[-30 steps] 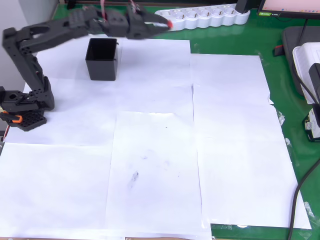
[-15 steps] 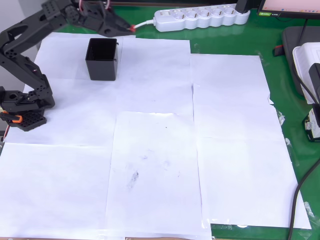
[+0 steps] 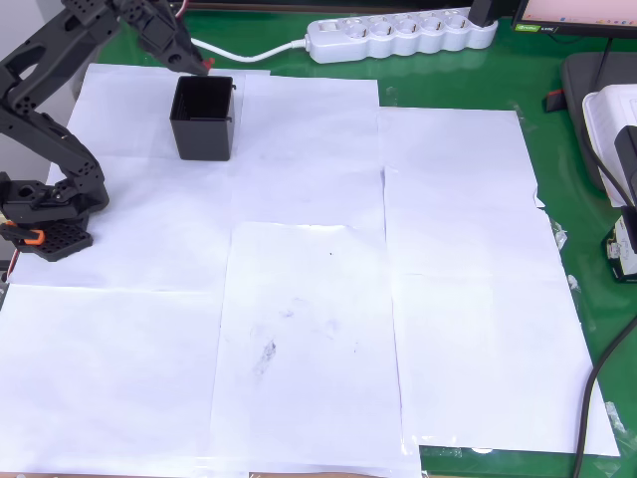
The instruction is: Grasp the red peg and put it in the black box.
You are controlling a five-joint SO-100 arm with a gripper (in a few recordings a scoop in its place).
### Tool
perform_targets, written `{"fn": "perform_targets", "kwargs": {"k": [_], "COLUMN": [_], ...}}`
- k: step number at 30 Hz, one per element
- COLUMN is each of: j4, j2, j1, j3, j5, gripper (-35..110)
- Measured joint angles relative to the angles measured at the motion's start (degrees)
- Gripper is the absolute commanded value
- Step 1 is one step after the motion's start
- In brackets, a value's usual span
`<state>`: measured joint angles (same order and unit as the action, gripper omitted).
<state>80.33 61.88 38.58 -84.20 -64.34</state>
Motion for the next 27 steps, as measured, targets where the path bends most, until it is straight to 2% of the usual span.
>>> {"fn": "perform_targets", "kwargs": {"k": [14,17,19,22,27], "j4": [4.7,5.4,5.5,5.9,7.6], "j2": [11.4,11.5,11.5,11.5,11.5], "j1": [0.0,0.6,1.1,2.2,2.1], "j3": [-2.5,-3.3,-4.2,-5.3,-7.6], "j5": [5.2,5.9,6.2,7.7,7.6], "gripper": [1,6,18,26,27]}}
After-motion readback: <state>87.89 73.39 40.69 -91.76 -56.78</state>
